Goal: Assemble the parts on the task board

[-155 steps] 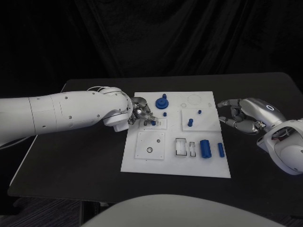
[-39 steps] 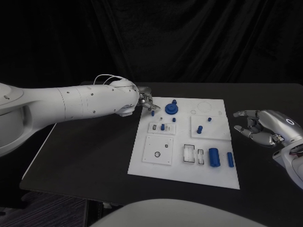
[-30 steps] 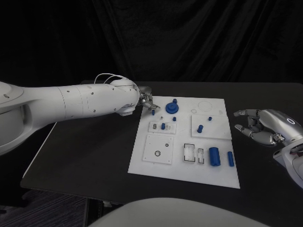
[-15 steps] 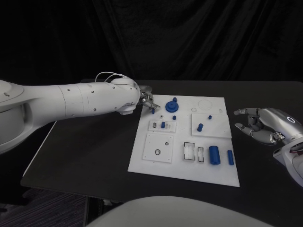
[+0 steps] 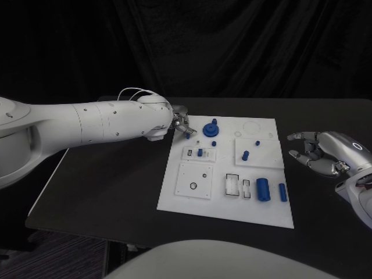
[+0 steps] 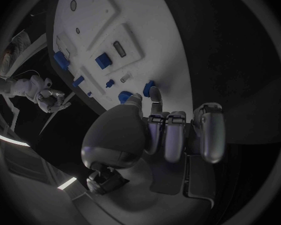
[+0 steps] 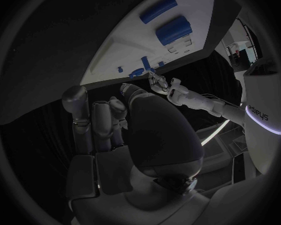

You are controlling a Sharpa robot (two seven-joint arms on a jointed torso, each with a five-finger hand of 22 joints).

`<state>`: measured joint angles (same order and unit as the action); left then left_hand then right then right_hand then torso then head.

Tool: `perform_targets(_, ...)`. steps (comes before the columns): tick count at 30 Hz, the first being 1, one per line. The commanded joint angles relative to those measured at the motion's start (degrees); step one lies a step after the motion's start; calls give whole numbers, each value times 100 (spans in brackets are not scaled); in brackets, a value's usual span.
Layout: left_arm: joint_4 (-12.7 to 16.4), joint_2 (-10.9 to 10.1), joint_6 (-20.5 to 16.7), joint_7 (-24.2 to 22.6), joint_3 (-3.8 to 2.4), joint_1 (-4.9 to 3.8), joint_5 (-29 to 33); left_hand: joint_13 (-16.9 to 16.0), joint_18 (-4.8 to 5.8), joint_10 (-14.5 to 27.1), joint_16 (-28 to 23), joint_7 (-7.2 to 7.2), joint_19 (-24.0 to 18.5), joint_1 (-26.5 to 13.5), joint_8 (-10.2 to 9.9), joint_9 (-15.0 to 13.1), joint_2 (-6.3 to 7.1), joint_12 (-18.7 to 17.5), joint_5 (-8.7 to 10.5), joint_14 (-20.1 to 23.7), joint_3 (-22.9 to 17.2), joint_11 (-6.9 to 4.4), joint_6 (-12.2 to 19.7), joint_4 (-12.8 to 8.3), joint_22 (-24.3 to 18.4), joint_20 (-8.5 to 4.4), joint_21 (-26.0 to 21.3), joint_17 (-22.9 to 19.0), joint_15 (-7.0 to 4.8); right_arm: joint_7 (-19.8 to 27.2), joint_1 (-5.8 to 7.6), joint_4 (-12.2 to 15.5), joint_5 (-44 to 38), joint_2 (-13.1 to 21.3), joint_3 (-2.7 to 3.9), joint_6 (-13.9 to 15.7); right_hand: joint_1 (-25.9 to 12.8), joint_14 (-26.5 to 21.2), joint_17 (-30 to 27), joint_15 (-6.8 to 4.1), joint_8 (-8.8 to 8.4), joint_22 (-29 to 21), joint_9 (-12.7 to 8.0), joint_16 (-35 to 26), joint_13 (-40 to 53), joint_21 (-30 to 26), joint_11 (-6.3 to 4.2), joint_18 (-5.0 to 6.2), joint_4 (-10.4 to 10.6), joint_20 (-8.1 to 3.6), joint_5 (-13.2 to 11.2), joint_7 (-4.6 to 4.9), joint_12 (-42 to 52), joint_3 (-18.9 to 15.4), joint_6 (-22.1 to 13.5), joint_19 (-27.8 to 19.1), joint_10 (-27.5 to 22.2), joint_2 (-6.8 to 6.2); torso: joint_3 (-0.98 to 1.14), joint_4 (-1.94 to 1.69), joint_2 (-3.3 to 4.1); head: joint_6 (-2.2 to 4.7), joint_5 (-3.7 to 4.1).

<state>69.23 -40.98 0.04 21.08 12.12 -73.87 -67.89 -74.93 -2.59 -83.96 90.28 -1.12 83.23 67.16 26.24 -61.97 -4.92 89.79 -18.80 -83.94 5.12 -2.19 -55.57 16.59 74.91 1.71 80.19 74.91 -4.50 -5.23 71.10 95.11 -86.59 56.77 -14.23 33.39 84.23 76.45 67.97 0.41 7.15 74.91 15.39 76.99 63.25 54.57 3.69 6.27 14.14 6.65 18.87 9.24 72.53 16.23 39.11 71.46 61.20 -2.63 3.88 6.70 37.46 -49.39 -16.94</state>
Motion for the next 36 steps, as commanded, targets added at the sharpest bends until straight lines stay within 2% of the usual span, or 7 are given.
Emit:
perform_targets(1, 5, 9, 117, 33, -4, 13, 0, -1507, -18, -604, -28, 1, -54, 78, -29, -6, 4, 21, -38, -606, -10, -35, 44, -35, 1140, -4, -34, 1509, -40, -15, -11, 4, -16, 3, 4, -6, 57, 2, -5, -3, -30, 557, -5, -3, -8, -37, 21, 90, -11, -6, 20, 1, -23, 38, 56, 47, -39, 18, -1, 3, 5, -6, -3)
perform_targets(20, 22, 1, 186, 121, -4, 22, 0, -1507, -26, -604, -28, -1, -74, 88, -45, -6, 8, 21, -43, -606, -10, -34, 48, -36, 1130, -4, -63, 1509, -40, -28, -12, 5, -16, 8, 4, -23, 65, -5, -14, -3, -33, 555, -12, -9, -16, -49, 22, 92, -18, -5, 47, 2, -28, 54, 59, 42, -48, 13, -1, 0, -2, -57, -7)
perform_targets(31, 45, -10, 234, 146, -4, 25, 0, -1507, -25, -604, -28, -8, -74, 73, -63, -8, 10, 21, -38, -606, -1, -30, 48, -19, 1130, -3, -64, 1509, -38, -36, -12, 0, -16, 3, 4, -35, 68, -7, -17, -2, -35, 555, -17, -11, -18, -49, 22, 91, -21, -6, 63, 3, -30, 63, 61, 43, -52, 11, 0, 0, -2, -61, -13)
perform_targets(36, 47, -12, 243, 150, -4, 25, 0, -1507, -26, -604, -28, 6, -75, 123, -85, -55, 6, 21, -221, -606, -23, -37, -5, -27, 1129, -2, -71, 1509, -40, -39, -12, -3, -16, 2, 4, -44, 69, -9, -18, -1, -36, 552, -20, -12, -23, -65, 23, 94, -23, -6, 72, 4, -34, 68, 61, 35, -58, 9, 0, -4, 0, -61, -17)
